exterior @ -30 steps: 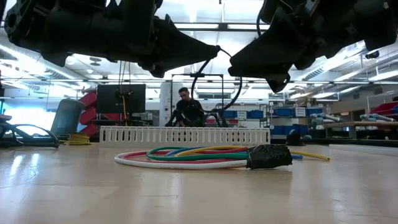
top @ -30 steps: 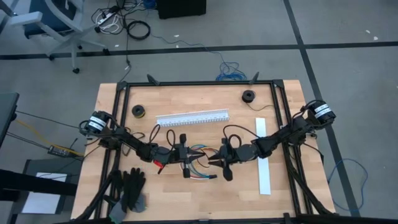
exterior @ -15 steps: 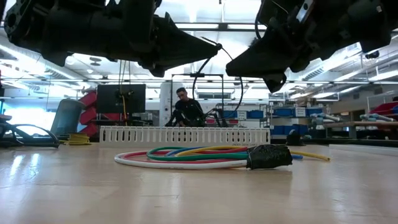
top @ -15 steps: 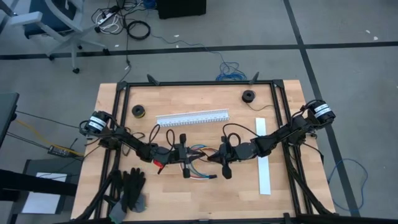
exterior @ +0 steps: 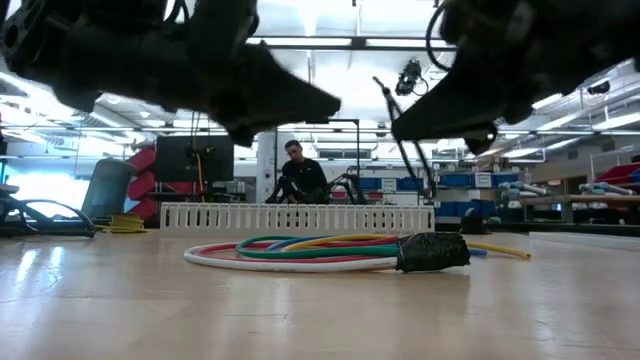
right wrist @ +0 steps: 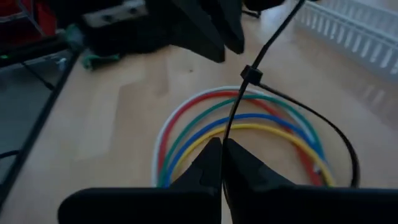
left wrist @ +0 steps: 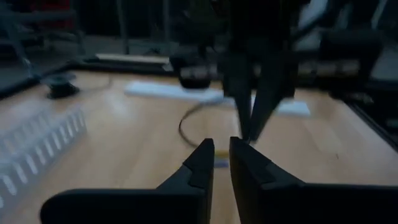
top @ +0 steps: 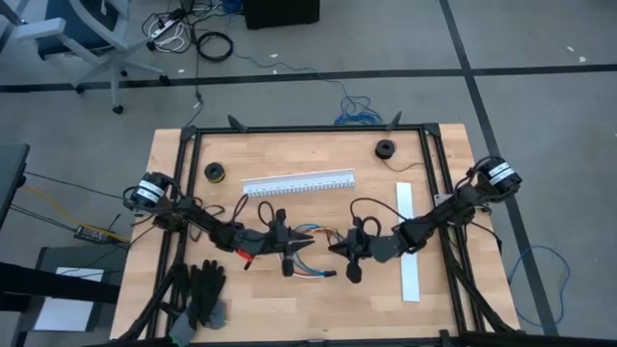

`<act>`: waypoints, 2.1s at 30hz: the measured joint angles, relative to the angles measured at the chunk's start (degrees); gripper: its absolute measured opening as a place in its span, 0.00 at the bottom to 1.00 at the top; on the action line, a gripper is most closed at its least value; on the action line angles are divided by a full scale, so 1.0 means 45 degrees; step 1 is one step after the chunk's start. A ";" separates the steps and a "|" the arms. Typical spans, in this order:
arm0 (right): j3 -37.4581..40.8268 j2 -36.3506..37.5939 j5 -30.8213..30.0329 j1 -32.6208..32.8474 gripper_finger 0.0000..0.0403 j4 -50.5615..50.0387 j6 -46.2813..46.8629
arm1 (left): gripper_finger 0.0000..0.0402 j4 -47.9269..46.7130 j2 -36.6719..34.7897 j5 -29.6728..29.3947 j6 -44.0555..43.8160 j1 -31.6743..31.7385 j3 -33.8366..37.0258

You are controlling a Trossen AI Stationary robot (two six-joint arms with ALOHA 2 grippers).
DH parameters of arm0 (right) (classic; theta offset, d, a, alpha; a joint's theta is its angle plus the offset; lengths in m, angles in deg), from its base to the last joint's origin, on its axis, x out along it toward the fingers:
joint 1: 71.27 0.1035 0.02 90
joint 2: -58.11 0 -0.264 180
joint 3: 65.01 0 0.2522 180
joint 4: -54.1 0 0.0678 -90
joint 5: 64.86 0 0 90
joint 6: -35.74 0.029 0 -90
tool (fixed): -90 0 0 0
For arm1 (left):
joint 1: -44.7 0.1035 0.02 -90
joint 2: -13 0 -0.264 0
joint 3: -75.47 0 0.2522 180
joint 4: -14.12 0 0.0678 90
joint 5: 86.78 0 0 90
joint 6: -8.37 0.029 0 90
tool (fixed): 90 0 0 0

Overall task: Ziptie cables
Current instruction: Insert zip tie on the cable wire

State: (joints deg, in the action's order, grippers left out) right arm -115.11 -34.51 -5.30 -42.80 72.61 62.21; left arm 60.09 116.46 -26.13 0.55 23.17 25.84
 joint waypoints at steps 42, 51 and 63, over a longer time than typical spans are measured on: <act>0.0000 0.0000 -0.5736 0.4492 0.00 0.0147 0.3881 | 0.34 -1.3089 0.0165 0.5344 0.0976 -0.0173 -0.5466; 0.0000 -0.0005 -0.5840 0.4596 0.00 0.0425 0.3922 | 0.34 -1.2038 0.1282 0.5343 0.0612 -0.0182 -0.5461; 0.0000 -0.0015 -0.5269 0.4485 0.00 0.0564 0.4122 | 0.34 -1.1320 0.2478 0.4720 0.0749 -0.0134 -0.5505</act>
State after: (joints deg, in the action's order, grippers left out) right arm -115.11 -34.58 -29.01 -22.62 75.15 80.76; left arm 9.15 127.61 -4.89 3.92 22.57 1.07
